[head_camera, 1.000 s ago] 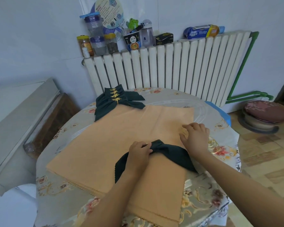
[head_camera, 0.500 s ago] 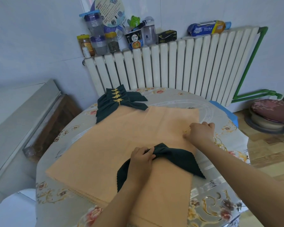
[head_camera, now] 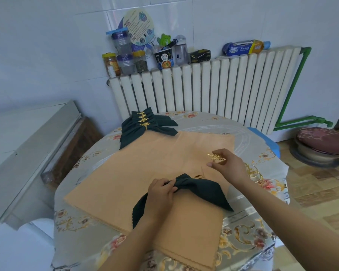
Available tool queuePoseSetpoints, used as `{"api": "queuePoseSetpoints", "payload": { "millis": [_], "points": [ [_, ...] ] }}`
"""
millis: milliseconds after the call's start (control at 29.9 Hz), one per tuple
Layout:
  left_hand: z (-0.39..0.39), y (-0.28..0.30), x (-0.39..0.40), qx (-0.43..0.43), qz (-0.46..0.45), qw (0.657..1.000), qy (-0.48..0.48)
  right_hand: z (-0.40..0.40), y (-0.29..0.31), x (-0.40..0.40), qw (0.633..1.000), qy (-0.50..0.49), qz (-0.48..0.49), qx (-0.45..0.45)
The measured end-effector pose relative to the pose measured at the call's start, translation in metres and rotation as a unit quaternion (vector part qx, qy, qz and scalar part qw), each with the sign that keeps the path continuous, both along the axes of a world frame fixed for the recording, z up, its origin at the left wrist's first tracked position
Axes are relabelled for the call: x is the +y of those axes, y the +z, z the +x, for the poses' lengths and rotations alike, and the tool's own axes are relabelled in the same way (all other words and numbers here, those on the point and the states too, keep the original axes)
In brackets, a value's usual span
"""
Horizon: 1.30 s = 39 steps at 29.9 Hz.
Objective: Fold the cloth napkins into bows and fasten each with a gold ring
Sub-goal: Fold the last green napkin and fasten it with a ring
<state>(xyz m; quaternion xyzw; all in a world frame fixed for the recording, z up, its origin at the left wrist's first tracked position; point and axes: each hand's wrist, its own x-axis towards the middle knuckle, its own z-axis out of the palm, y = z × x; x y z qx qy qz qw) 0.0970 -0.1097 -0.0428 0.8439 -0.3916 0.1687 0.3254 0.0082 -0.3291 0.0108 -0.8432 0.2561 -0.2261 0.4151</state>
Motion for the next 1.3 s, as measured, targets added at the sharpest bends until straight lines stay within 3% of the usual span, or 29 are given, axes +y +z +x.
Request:
{"api": "queuePoseSetpoints", "payload": {
  "millis": [301,902,1136,1303],
  "points": [
    [-0.002,0.022,0.031,-0.011,0.008,1.000,0.020,-0.025,0.015,0.024,0.999,0.032,-0.036,0.009],
    [-0.010,0.044,0.061,0.115,-0.064,0.986,0.106,-0.070,-0.012,0.075,0.991,0.065,0.109,-0.046],
    [-0.021,0.042,0.065,0.081,-0.055,0.992,0.074,-0.061,0.000,0.083,0.989,0.089,0.101,-0.055],
    [-0.018,0.040,0.072,0.002,-0.017,0.999,0.046,-0.061,0.014,0.081,0.993,0.113,0.013,-0.027]
  ]
}}
